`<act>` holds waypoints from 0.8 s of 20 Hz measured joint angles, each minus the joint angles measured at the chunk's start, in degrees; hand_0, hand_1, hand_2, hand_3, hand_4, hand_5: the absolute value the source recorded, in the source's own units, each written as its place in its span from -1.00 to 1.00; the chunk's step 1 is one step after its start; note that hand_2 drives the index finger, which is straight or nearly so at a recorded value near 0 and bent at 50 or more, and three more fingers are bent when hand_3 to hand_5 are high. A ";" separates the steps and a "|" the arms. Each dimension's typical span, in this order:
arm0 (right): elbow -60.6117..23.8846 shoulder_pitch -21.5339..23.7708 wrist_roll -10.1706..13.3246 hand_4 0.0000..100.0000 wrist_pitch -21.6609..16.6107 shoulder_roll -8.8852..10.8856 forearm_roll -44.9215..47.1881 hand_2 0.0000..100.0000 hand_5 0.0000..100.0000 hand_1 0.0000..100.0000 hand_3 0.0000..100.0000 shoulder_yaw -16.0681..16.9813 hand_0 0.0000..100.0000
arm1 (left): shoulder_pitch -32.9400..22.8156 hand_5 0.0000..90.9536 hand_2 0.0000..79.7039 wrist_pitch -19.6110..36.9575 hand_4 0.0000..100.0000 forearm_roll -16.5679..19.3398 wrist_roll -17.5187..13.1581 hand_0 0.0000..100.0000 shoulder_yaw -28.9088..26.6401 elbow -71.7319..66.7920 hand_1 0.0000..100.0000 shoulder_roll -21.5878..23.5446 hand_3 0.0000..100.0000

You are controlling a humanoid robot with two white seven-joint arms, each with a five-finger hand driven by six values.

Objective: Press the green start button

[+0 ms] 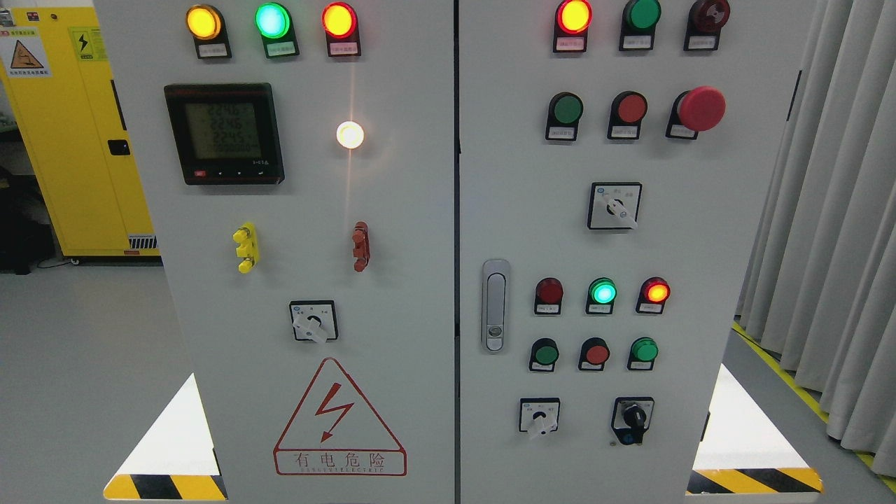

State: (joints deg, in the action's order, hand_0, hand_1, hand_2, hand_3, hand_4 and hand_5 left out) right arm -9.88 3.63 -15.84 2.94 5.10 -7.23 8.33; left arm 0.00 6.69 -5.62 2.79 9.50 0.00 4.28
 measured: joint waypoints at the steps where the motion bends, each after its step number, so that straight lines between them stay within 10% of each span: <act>1: 0.00 0.00 -0.05 -1.00 0.00 -0.03 0.00 -1.00 -1.00 -0.29 -1.00 0.00 -0.61 | 0.00 -1.00 -1.00 -0.07 -1.00 0.00 -0.05 -0.76 0.00 0.00 0.11 0.00 -1.00; 16: -11.76 4.56 -0.48 -1.00 -1.24 -0.40 -2.82 -1.00 -1.00 -0.21 -1.00 -1.98 -0.66 | -0.01 -1.00 -1.00 0.18 -1.00 0.00 0.16 -0.76 0.00 0.00 0.11 -0.01 -1.00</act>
State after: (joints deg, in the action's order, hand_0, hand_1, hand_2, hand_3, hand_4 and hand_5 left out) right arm -21.64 8.19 -16.32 1.70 4.70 -10.05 6.35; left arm 0.00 6.86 -5.62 2.94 9.49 0.00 4.28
